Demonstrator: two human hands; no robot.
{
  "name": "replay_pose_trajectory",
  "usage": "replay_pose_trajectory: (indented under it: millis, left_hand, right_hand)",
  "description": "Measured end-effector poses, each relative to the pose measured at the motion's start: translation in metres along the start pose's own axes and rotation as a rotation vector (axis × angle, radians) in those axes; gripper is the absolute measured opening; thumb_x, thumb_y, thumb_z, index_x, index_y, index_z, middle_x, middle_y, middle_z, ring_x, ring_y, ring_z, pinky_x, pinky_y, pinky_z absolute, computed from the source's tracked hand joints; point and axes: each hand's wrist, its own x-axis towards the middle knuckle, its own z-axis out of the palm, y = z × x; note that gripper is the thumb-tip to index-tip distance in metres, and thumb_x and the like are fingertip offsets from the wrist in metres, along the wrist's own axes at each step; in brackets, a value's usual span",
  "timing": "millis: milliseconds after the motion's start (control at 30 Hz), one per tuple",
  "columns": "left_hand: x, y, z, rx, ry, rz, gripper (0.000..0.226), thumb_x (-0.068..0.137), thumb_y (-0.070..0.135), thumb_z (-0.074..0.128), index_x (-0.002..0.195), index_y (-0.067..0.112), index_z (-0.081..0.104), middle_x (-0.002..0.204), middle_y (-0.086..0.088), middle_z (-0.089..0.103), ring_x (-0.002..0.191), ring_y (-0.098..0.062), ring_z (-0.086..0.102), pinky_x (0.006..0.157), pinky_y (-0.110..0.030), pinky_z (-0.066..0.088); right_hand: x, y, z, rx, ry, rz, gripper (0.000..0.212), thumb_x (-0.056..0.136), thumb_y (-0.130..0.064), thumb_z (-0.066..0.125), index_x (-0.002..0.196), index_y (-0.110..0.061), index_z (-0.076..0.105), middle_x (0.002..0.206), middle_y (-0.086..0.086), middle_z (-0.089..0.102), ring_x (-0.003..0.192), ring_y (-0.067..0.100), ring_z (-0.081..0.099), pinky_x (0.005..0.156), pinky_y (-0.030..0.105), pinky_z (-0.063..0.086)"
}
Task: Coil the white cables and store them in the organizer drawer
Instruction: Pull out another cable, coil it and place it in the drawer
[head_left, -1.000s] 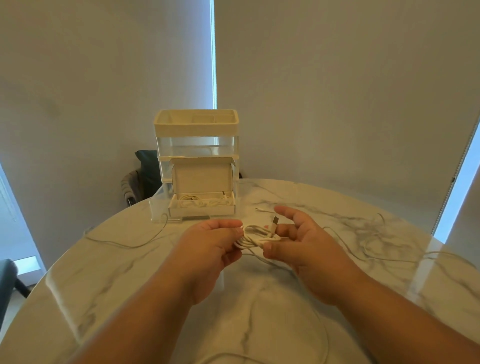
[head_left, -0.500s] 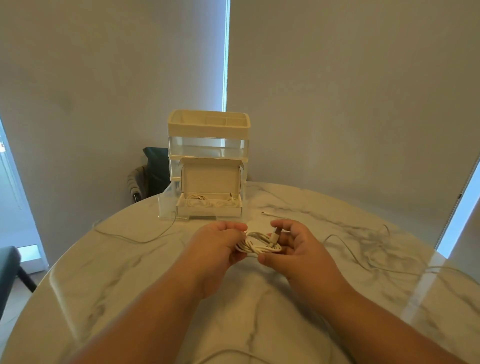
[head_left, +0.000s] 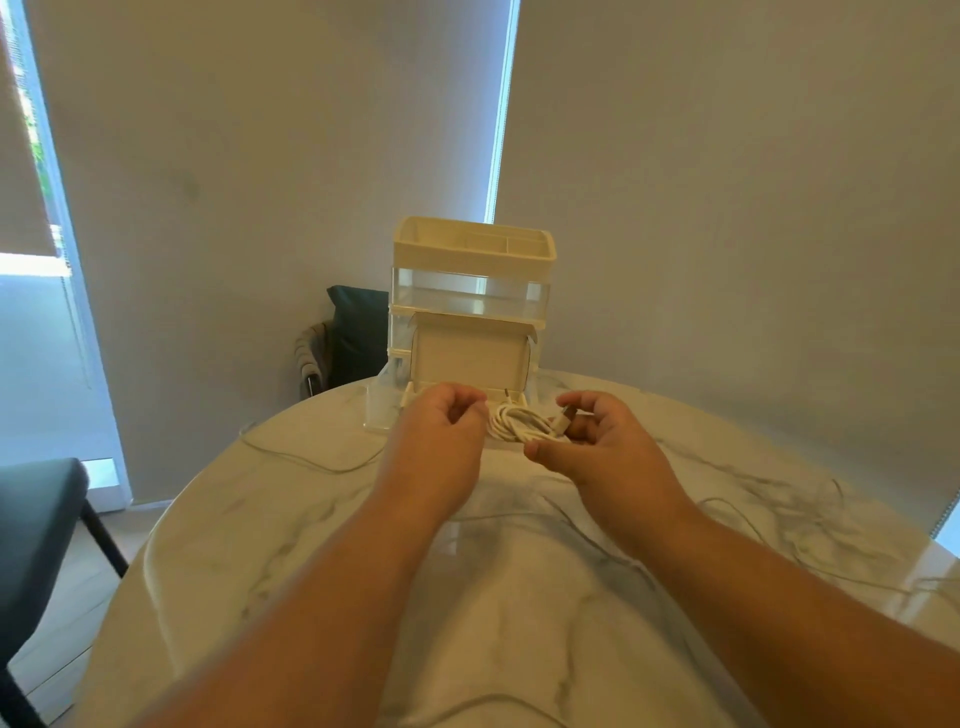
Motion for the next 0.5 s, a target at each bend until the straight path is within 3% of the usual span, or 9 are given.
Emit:
replay_pose_trajectory:
  millis: [100, 167, 300, 400, 500]
  left_hand:
    - [0.006, -0.005, -0.006, 0.011, 0.127, 0.060, 0.026, 0.100, 0.022, 0.051, 0.125, 0.025, 0.061, 0.116, 0.011, 0.064, 0.104, -0.004, 0.058, 0.072, -0.008, 0.041]
    - [0.008, -0.009, -0.008, 0.022, 0.229, 0.097, 0.025, 0.099, 0.019, 0.051, 0.122, 0.027, 0.060, 0.119, 0.012, 0.060, 0.109, -0.005, 0.055, 0.079, -0.009, 0.041]
    - [0.016, -0.025, -0.009, 0.197, 0.477, 0.053, 0.026, 0.090, 0.020, 0.058, 0.114, 0.032, 0.059, 0.123, 0.009, 0.057, 0.121, -0.014, 0.045, 0.100, -0.040, 0.040]
    - [0.022, -0.037, -0.008, 0.236, 0.466, -0.090, 0.034, 0.089, 0.023, 0.057, 0.122, 0.033, 0.056, 0.133, 0.008, 0.054, 0.129, -0.018, 0.041, 0.104, -0.046, 0.034]
    - [0.026, -0.046, -0.002, 0.243, 0.423, -0.122, 0.036, 0.091, 0.025, 0.055, 0.126, 0.033, 0.054, 0.137, 0.007, 0.053, 0.130, -0.019, 0.042, 0.105, -0.047, 0.037]
  right_hand:
    - [0.034, -0.009, 0.017, -0.135, 0.003, -0.027, 0.056, 0.070, -0.017, 0.086, 0.117, -0.023, 0.056, 0.094, 0.004, 0.070, 0.087, 0.021, 0.070, 0.084, 0.044, 0.058]
    - [0.059, -0.012, 0.027, -0.200, 0.021, -0.045, 0.055, 0.069, -0.020, 0.087, 0.115, -0.023, 0.055, 0.099, 0.006, 0.067, 0.088, 0.021, 0.066, 0.083, 0.042, 0.057]
    - [0.107, -0.013, 0.046, -0.333, -0.002, -0.040, 0.058, 0.069, -0.022, 0.088, 0.116, -0.020, 0.054, 0.102, 0.002, 0.062, 0.088, 0.017, 0.060, 0.078, 0.034, 0.053]
    - [0.131, -0.010, 0.061, -0.464, -0.071, -0.025, 0.062, 0.069, -0.026, 0.087, 0.120, -0.019, 0.054, 0.109, -0.001, 0.058, 0.096, 0.019, 0.058, 0.070, 0.027, 0.047]
    - [0.144, -0.006, 0.077, -0.578, -0.153, -0.018, 0.060, 0.072, -0.027, 0.086, 0.121, -0.017, 0.053, 0.111, -0.001, 0.055, 0.100, 0.018, 0.055, 0.072, 0.027, 0.043]
